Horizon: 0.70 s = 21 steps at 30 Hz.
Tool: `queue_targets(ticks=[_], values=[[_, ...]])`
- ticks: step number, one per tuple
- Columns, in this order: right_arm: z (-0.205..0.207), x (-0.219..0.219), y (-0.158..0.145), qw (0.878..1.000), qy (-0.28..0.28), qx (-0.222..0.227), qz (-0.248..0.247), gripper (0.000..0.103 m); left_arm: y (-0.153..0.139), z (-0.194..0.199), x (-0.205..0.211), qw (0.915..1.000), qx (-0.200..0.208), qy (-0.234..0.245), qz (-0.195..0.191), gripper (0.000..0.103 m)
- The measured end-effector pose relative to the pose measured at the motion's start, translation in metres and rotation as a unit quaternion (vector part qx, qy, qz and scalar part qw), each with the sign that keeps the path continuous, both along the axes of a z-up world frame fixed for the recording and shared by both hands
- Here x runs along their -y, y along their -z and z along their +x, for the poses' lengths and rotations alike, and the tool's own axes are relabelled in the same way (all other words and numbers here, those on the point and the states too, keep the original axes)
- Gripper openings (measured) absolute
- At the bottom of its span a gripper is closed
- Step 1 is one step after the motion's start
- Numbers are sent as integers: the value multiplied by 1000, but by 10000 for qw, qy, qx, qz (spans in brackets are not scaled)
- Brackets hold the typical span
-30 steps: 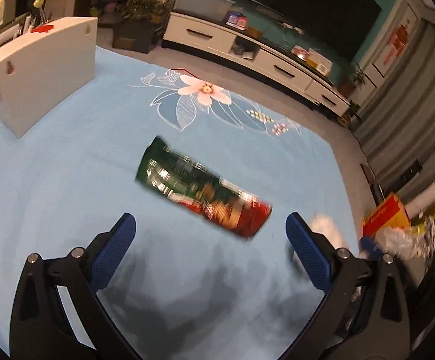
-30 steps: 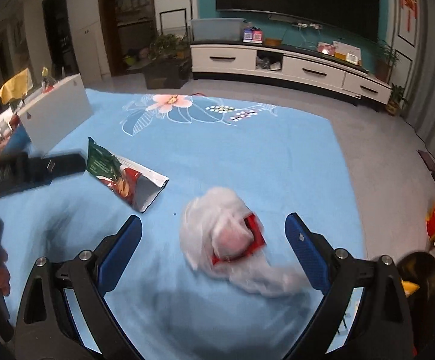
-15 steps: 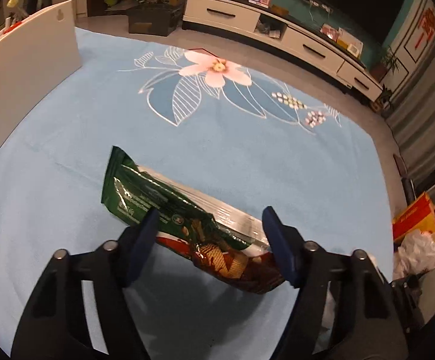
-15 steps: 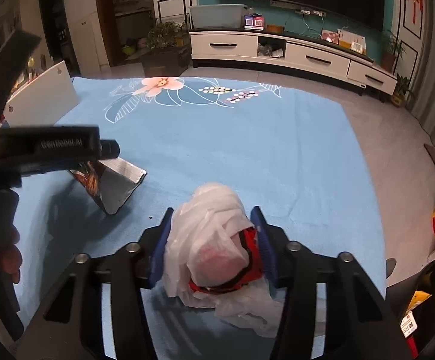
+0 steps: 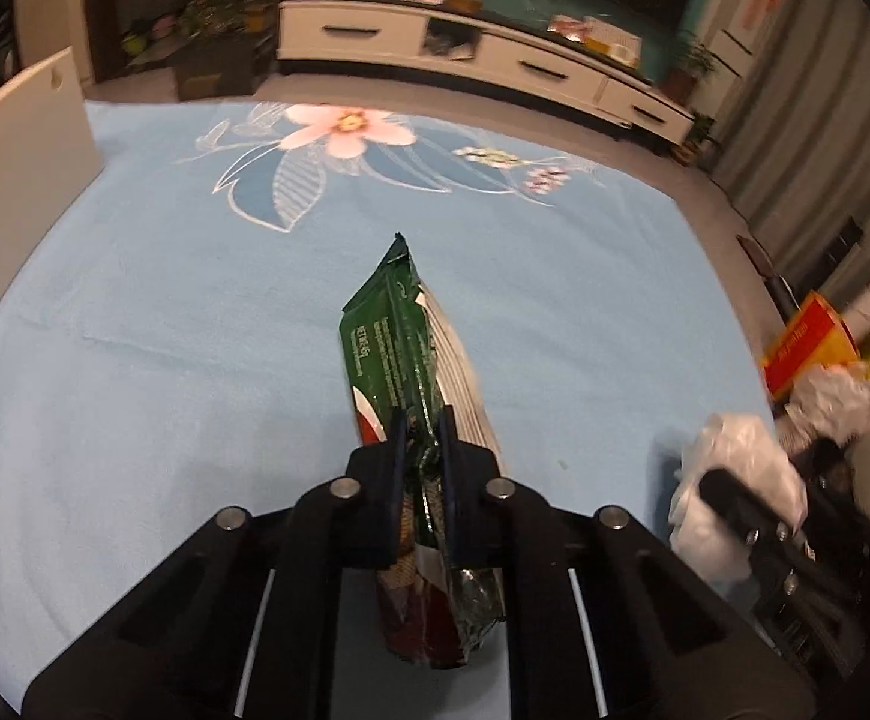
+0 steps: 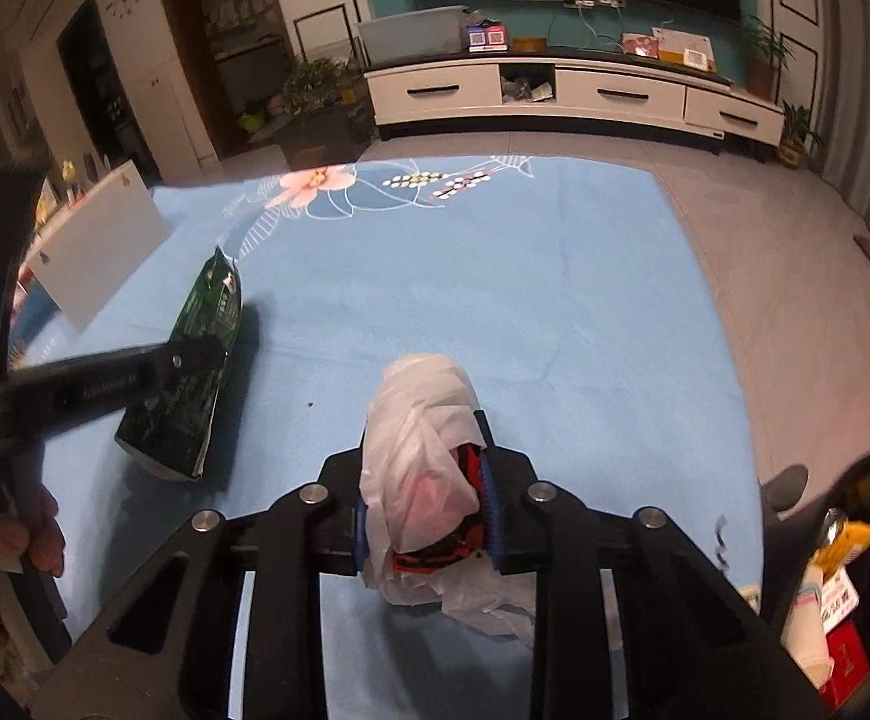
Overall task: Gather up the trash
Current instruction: 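Carry the wrapper and the white bag over the black bucket with both tools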
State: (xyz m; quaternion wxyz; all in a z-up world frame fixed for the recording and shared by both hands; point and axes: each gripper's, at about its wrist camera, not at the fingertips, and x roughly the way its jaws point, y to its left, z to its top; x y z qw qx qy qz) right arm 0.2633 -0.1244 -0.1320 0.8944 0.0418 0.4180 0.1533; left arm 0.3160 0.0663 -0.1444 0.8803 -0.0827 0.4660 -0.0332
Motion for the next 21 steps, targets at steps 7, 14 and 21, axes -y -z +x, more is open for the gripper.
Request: queue_targets(ticks=[7, 14, 21], values=[[-45, 25, -21, 9993, 177, 121, 299, 29, -24, -48, 15, 9984, 302, 463, -98, 11], [-98, 46, -36, 9985, 367, 234, 326, 29, -39, -96, 42, 9951, 473, 873, 41, 11], [-142, 68, -47, 9969, 651, 325, 286, 29, -48, -136, 66, 9911, 622, 1169, 165, 11]])
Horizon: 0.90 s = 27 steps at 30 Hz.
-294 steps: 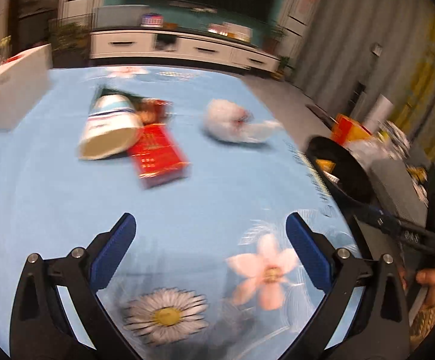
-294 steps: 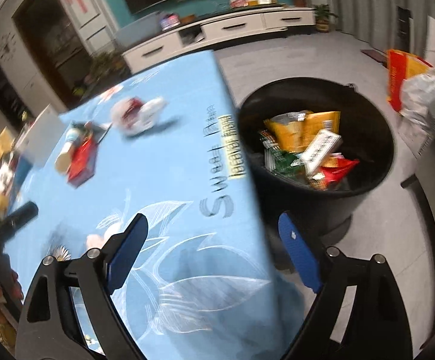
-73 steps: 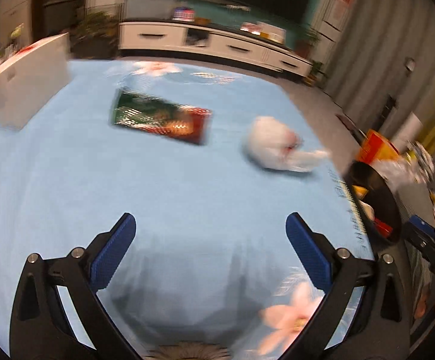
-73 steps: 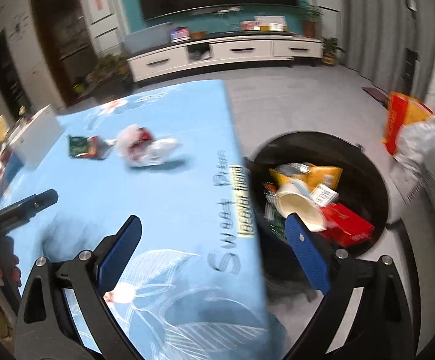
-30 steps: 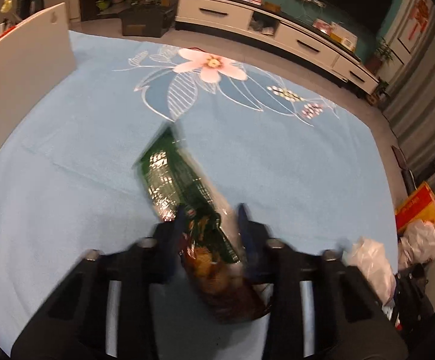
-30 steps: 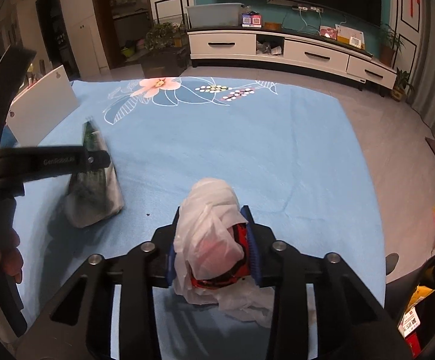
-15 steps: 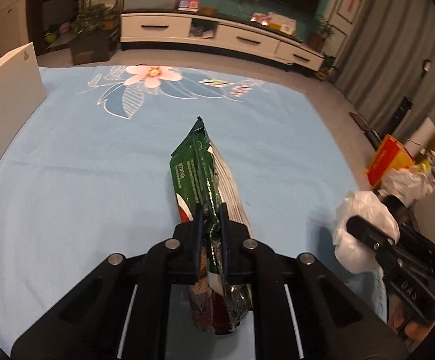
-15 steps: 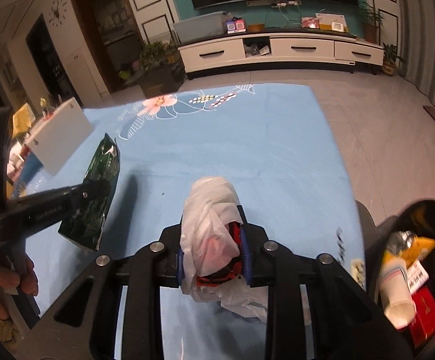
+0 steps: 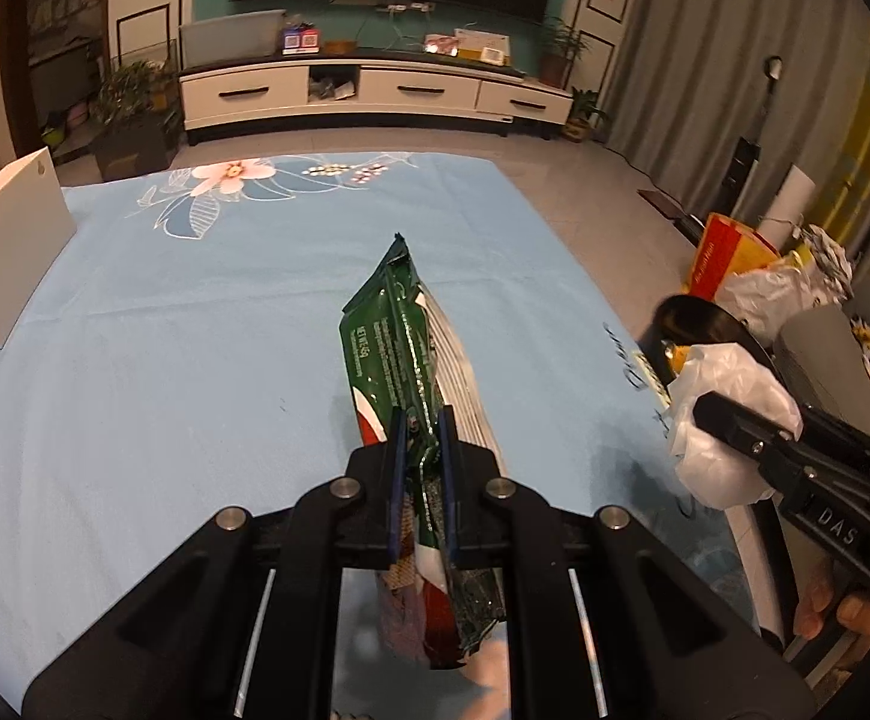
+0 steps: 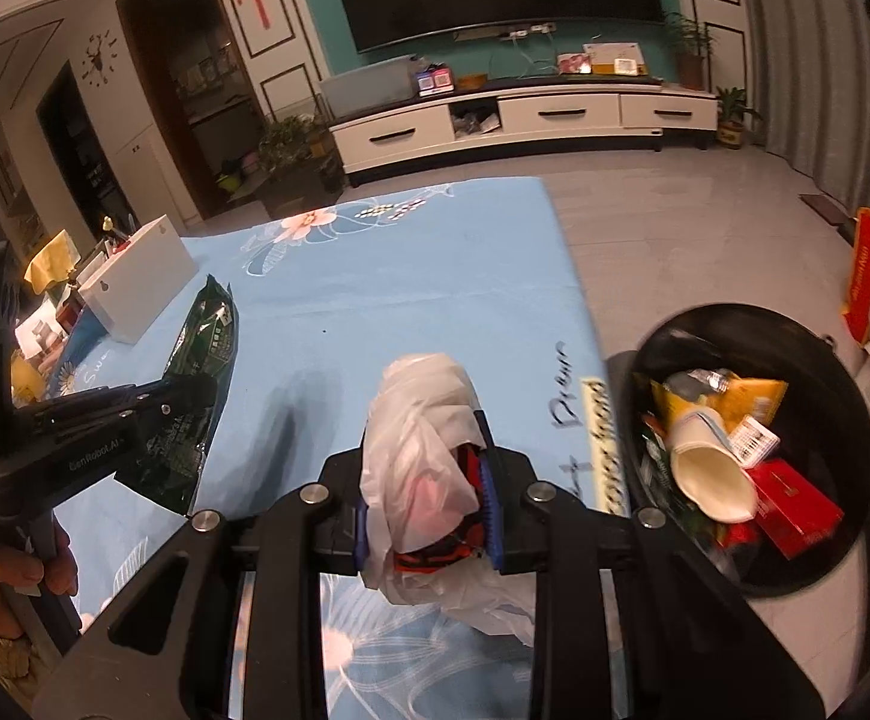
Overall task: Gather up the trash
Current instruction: 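Carry the wrapper and the white bag over the black bucket with both tools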
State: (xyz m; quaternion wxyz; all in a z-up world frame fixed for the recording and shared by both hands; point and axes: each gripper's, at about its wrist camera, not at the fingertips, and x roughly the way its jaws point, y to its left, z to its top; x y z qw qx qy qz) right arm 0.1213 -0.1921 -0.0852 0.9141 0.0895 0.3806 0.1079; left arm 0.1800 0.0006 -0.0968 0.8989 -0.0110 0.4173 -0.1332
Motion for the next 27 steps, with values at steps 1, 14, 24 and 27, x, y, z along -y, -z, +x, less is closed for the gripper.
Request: queue_targets(ticks=[1, 14, 24, 27], values=[[-6, 4, -1, 10000, 48, 17, -3, 29, 0, -3, 2, 10000, 6, 28, -3, 11], [-57, 47, -3, 9982, 575, 72, 123, 29, -14, -49, 38, 9986, 217, 467, 126, 12], [-71, 70, -10, 9961, 824, 246, 195, 29, -18, -63, 70, 9958, 325, 814, 264, 12], [-74, 79, -10, 9952, 911, 276, 212, 29, -19, -63, 78, 9949, 352, 890, 301, 12]])
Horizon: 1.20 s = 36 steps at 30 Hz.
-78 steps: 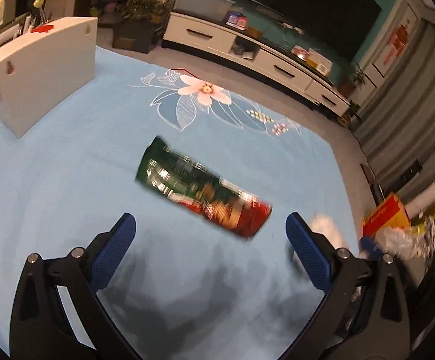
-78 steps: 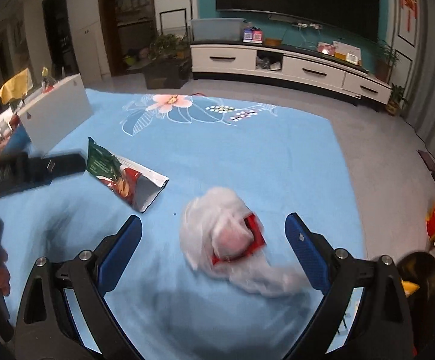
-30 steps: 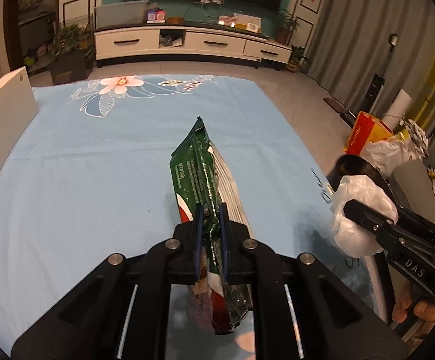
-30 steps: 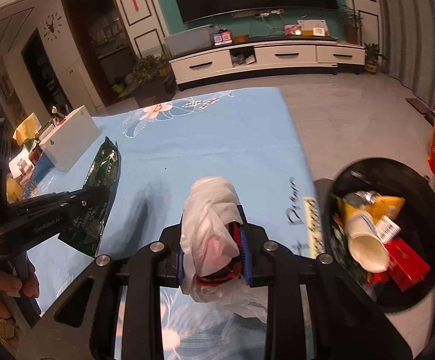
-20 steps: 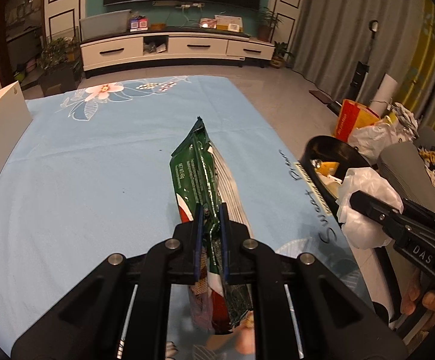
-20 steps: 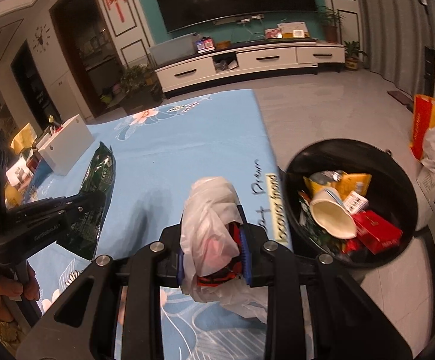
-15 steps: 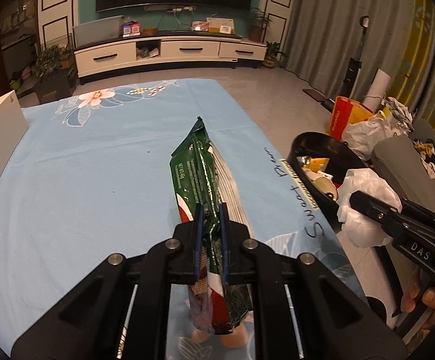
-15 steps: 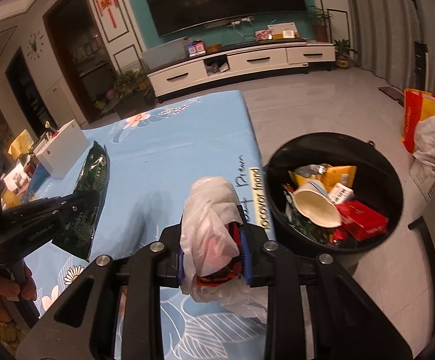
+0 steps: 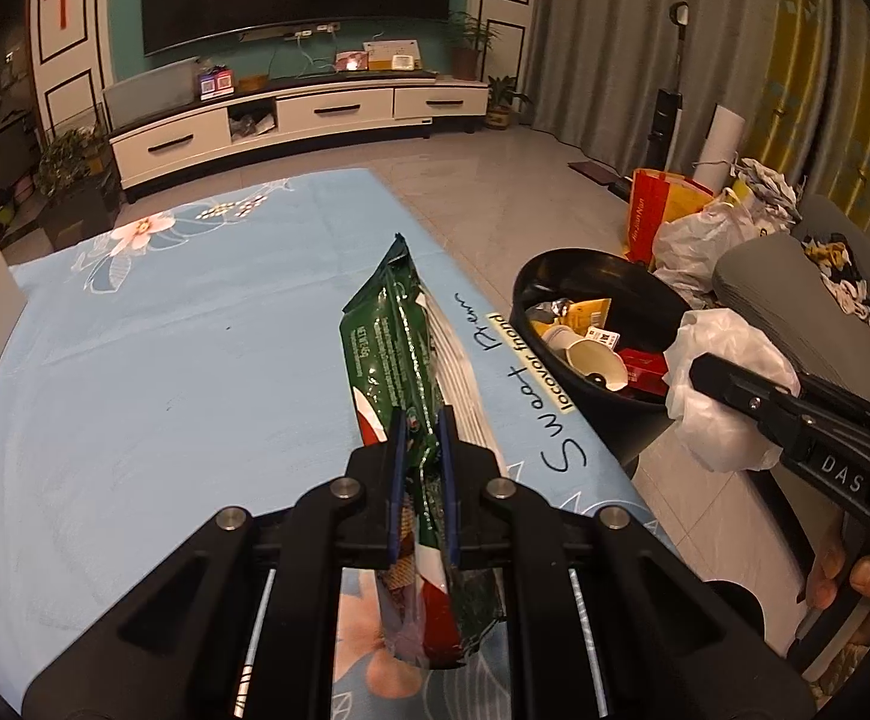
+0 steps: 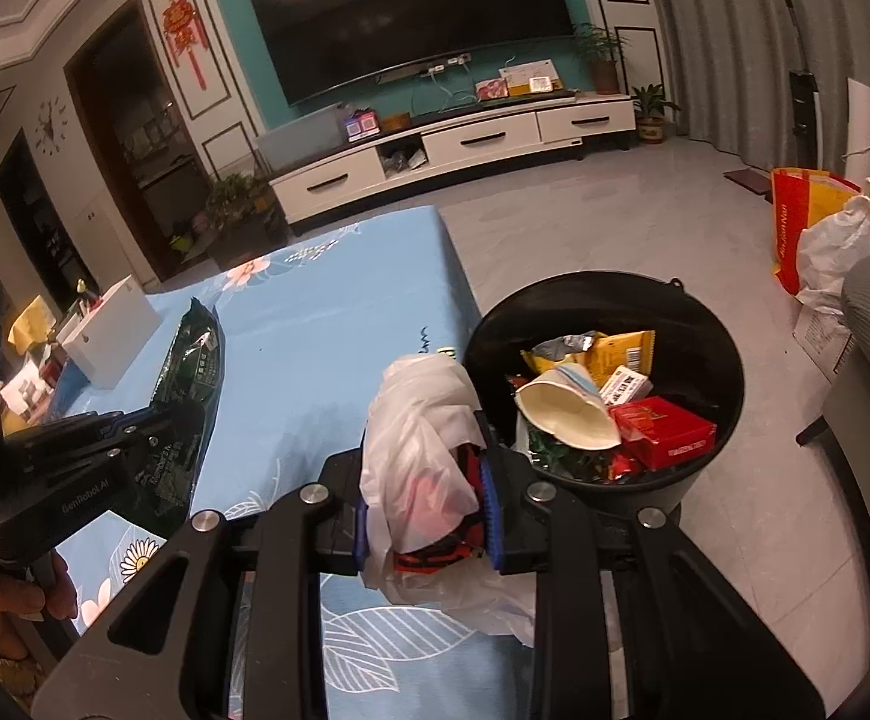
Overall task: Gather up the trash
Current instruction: 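Carry the wrapper and the white bag over the black bucket with both tools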
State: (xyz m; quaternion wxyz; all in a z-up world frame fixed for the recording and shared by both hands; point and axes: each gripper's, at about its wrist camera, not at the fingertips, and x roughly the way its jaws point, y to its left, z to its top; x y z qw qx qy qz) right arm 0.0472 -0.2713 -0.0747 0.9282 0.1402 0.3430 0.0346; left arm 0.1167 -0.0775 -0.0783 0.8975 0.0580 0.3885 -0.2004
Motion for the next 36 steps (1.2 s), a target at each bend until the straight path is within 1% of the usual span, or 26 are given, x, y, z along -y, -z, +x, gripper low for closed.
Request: queue_targets(ticks=[8, 14, 22, 27, 32, 36], values=[[-3, 30, 6, 9994, 345, 1, 98, 29, 2, 6, 20, 9998, 8, 188, 92, 12], [-6, 53, 10, 9977, 651, 18, 191, 29, 2, 14, 41, 9991, -4, 416, 82, 12], [7, 83, 11, 9956, 847, 99, 380, 29, -3, 35, 92, 9952, -14, 976, -69, 12], [21, 96, 13, 9950, 888, 140, 433, 29, 0, 50, 125, 9927, -66, 1205, -39, 12], [33, 106, 22, 9948, 915, 69, 436, 29, 7, 60, 151, 9905, -54, 1372, 48, 12], [40, 111, 31, 9945, 929, 16, 492, 29, 18, 69, 167, 9893, -119, 1449, 150, 12]])
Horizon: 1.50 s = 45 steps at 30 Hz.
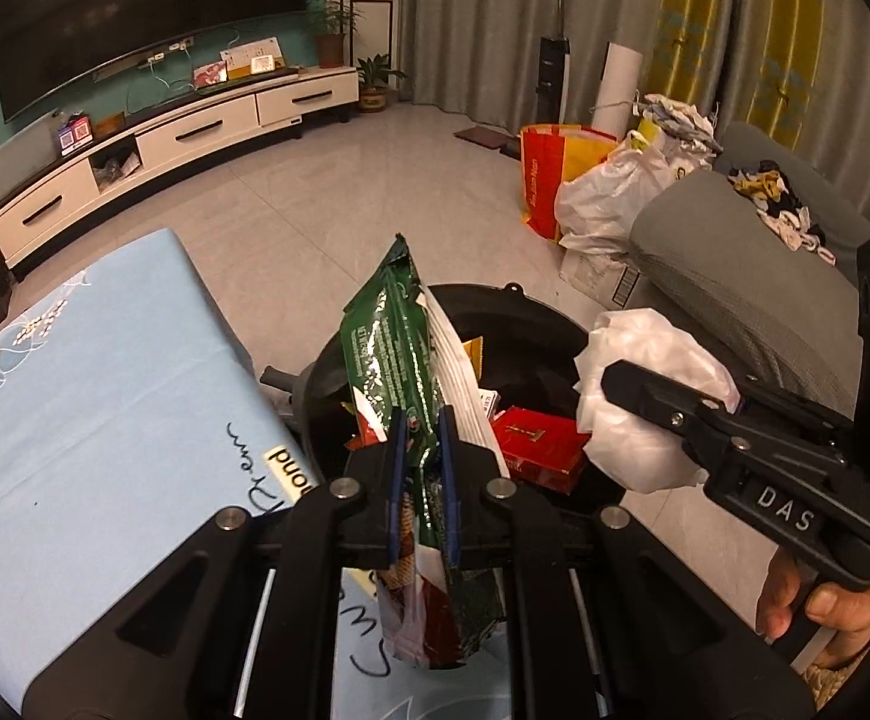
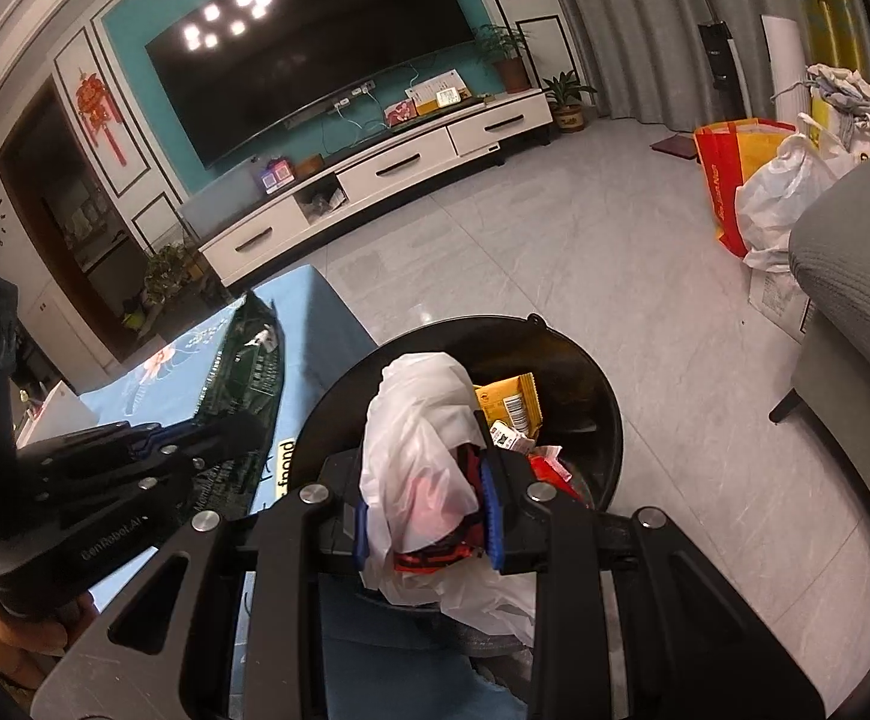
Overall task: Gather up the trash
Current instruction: 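Carry the wrapper and the white bag over the black bucket with both tools, then lower both tools into the bucket and open them to release the items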
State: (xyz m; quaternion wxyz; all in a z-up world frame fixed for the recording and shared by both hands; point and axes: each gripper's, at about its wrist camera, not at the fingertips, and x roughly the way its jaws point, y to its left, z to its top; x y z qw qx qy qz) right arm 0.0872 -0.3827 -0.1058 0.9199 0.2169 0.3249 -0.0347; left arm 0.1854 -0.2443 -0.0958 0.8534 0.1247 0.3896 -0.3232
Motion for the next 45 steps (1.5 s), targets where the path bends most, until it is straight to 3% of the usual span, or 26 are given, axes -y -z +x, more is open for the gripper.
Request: queue_targets(ticks=[20, 45], values=[[24, 9, 21, 9997, -51, -237, -8, 29, 44, 31, 40, 9991, -240, 62, 336, 12], [56, 8, 44, 9958, -61, -912, -30, 29, 68, 48, 55, 9970, -399, 100, 659, 12]])
